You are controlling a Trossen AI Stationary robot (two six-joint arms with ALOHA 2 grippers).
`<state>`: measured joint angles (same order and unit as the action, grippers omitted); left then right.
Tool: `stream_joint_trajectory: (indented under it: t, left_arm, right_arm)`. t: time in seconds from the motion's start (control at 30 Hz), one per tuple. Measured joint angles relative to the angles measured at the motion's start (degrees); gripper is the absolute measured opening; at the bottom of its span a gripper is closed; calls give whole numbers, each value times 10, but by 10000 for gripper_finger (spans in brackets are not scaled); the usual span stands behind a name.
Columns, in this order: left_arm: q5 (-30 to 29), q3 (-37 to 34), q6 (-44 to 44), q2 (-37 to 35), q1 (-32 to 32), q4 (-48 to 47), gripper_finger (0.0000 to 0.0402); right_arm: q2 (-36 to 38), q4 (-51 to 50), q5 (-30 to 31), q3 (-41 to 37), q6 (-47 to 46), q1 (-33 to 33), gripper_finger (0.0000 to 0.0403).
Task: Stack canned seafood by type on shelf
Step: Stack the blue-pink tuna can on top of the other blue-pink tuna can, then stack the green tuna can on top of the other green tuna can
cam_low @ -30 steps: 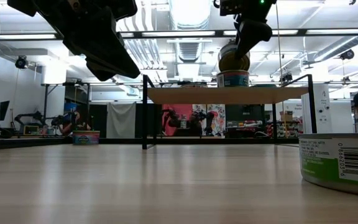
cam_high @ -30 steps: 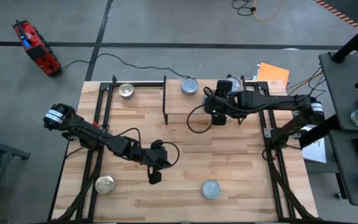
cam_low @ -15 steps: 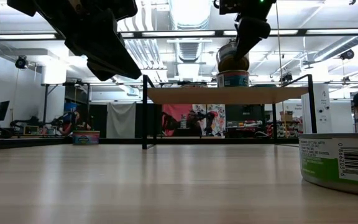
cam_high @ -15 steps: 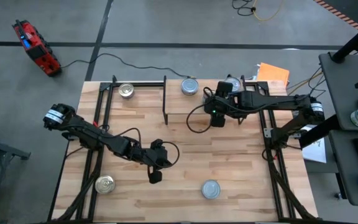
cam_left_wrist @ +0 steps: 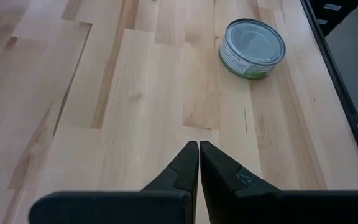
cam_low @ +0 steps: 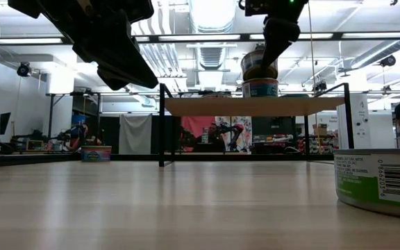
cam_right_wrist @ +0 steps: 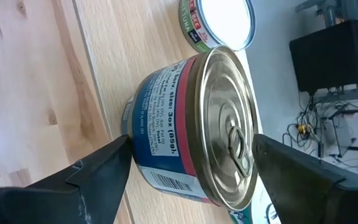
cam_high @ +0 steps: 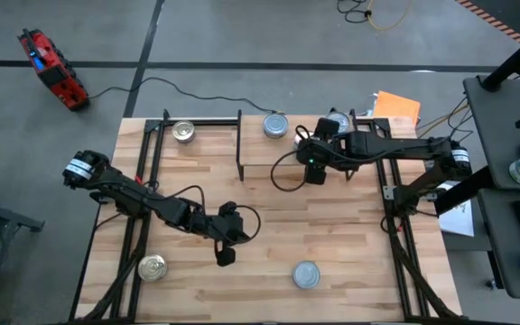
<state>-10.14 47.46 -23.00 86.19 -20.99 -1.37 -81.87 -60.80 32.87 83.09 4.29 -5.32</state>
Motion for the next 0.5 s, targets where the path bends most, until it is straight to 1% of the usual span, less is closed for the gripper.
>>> stream_joint_trajectory:
  t: [0.4, 0.5]
  left_arm:
    - [0, 0, 0, 0, 0, 0, 0]
    - [0, 0, -1, 0, 0, 0, 0]
  right_arm:
    - [1, -2, 0, 0, -19, -7, 325]
    - [7, -4, -23, 3, -40, -5, 324]
